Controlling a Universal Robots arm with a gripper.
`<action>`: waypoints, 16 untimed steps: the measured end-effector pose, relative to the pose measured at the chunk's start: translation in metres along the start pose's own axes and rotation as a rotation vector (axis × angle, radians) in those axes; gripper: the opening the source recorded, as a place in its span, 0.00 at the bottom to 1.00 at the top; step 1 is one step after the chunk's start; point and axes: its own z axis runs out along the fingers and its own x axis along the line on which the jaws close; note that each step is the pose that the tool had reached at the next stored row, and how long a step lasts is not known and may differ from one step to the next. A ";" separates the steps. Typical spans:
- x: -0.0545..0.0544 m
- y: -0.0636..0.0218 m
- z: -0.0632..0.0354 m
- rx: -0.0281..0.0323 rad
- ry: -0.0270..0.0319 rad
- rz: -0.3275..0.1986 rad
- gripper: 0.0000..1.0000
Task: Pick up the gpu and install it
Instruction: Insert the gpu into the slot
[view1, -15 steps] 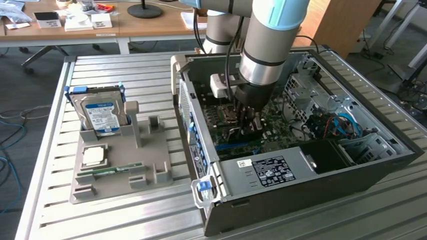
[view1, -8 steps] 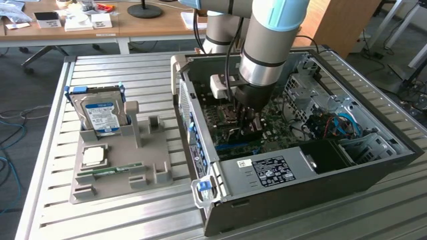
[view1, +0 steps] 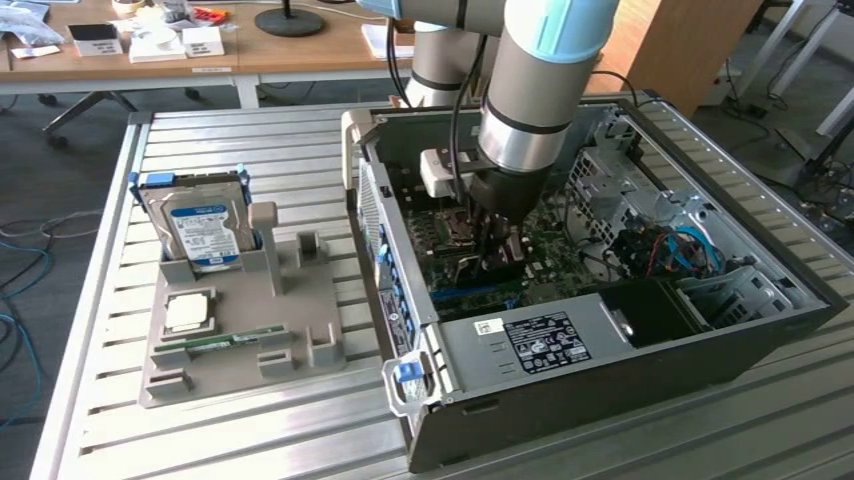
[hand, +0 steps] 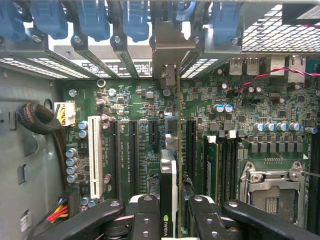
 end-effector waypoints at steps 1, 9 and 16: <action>0.000 0.0000 0.0000 0.0000 -0.0001 0.000 0.27; 0.000 0.0001 0.0022 -0.0001 -0.0002 0.000 0.27; 0.000 0.0001 0.0037 -0.0001 -0.0003 0.000 0.27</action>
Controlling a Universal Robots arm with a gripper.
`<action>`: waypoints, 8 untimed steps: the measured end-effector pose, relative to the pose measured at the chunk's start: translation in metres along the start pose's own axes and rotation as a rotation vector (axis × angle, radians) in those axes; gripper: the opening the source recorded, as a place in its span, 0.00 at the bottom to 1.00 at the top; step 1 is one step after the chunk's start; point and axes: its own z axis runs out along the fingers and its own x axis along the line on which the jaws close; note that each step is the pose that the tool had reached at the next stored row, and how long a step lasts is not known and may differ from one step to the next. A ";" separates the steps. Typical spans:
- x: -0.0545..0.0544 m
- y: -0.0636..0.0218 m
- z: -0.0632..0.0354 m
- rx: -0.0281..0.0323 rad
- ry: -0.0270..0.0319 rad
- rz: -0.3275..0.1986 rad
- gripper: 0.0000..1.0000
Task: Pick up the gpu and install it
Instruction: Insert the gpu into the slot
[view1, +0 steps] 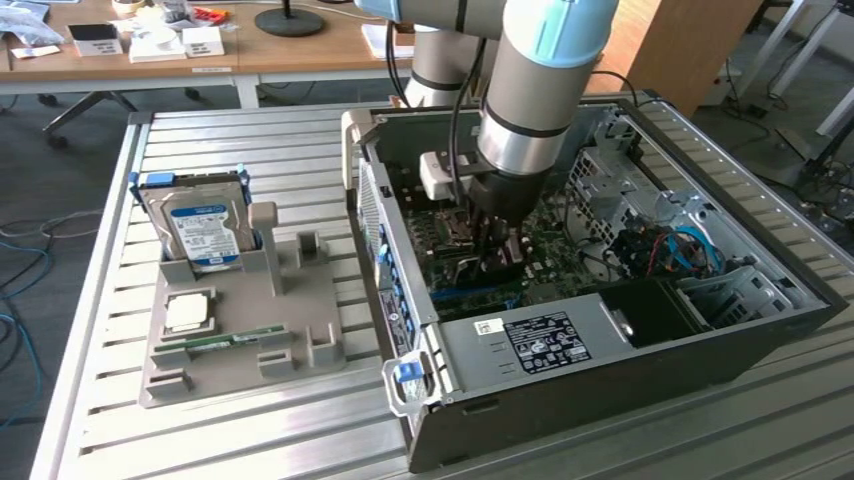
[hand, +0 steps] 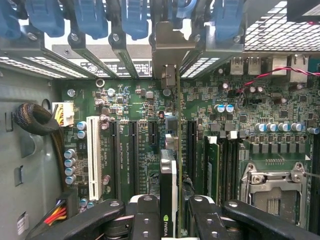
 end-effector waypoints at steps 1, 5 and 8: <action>0.000 0.0000 0.0002 -0.0001 0.0001 0.000 0.27; 0.000 0.0001 0.0012 -0.0001 0.0003 0.000 0.27; 0.000 0.0002 0.0020 0.0000 0.0000 0.000 0.27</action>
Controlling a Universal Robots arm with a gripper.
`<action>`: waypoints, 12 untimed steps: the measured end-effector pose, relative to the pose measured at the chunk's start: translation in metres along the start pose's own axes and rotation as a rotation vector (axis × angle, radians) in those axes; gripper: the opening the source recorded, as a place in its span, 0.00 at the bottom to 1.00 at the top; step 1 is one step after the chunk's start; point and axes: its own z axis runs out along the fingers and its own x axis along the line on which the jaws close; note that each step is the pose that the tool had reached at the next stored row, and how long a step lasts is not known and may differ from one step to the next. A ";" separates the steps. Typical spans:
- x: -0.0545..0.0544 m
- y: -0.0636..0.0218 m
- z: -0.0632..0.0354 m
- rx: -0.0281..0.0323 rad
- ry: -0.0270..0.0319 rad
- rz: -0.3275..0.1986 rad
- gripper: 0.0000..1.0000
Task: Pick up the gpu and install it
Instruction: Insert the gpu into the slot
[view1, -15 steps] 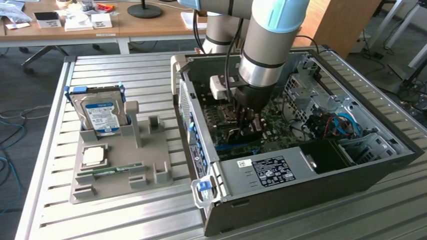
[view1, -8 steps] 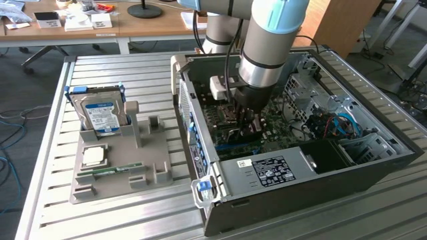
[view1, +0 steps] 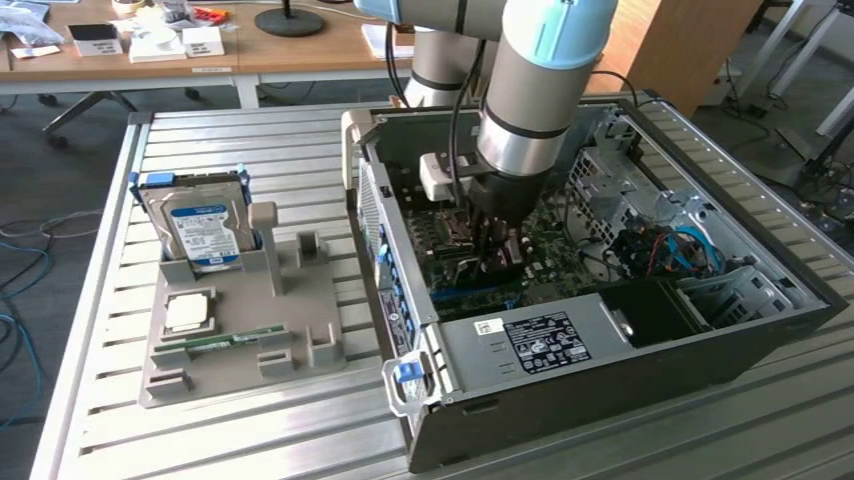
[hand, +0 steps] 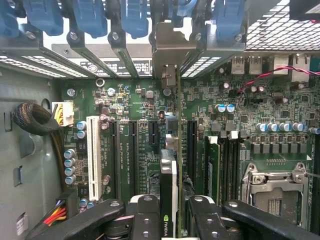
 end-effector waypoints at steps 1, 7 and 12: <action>0.000 0.0000 0.0000 0.0000 0.0000 0.000 0.27; 0.000 0.0000 0.0001 0.0000 0.0000 0.000 0.27; 0.000 0.0000 0.0000 0.0000 0.0000 0.000 0.27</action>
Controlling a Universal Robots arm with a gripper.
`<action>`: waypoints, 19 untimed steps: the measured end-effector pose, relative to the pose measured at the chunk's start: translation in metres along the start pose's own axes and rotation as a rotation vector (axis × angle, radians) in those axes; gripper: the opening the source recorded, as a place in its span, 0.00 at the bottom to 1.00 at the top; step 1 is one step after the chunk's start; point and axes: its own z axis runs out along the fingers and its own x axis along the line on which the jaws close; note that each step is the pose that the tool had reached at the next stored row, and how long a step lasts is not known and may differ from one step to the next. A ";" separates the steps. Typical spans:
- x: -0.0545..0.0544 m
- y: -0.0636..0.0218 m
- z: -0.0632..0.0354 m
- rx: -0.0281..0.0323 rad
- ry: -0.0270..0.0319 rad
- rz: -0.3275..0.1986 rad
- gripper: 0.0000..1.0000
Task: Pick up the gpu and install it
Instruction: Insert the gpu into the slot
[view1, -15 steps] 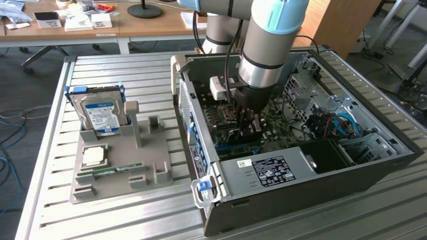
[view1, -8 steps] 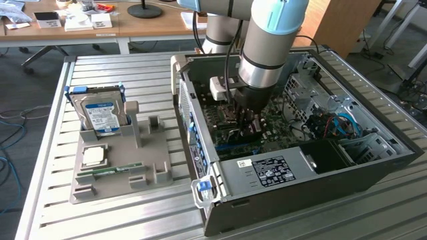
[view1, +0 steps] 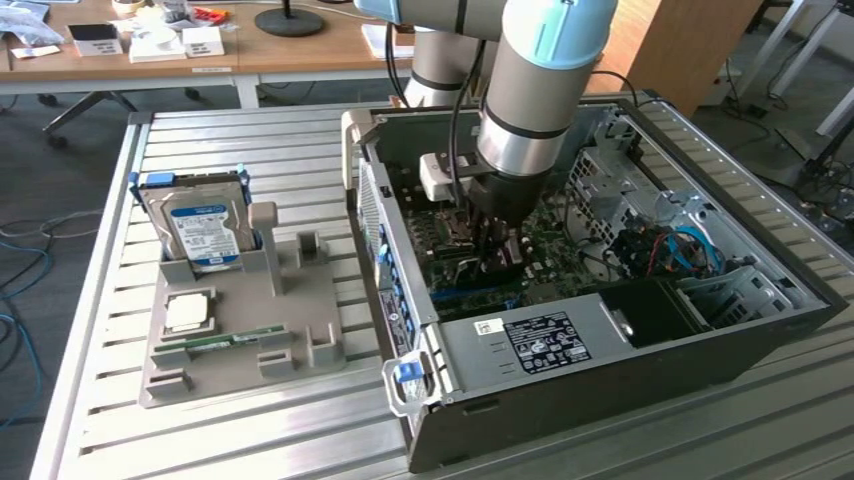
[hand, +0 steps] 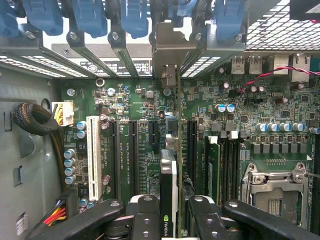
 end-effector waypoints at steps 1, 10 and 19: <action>0.000 0.0000 0.0000 0.0000 -0.0001 0.000 0.27; 0.000 0.0000 -0.0002 0.0000 0.0000 0.000 0.40; -0.001 -0.0001 -0.0068 0.0001 -0.0002 0.000 0.40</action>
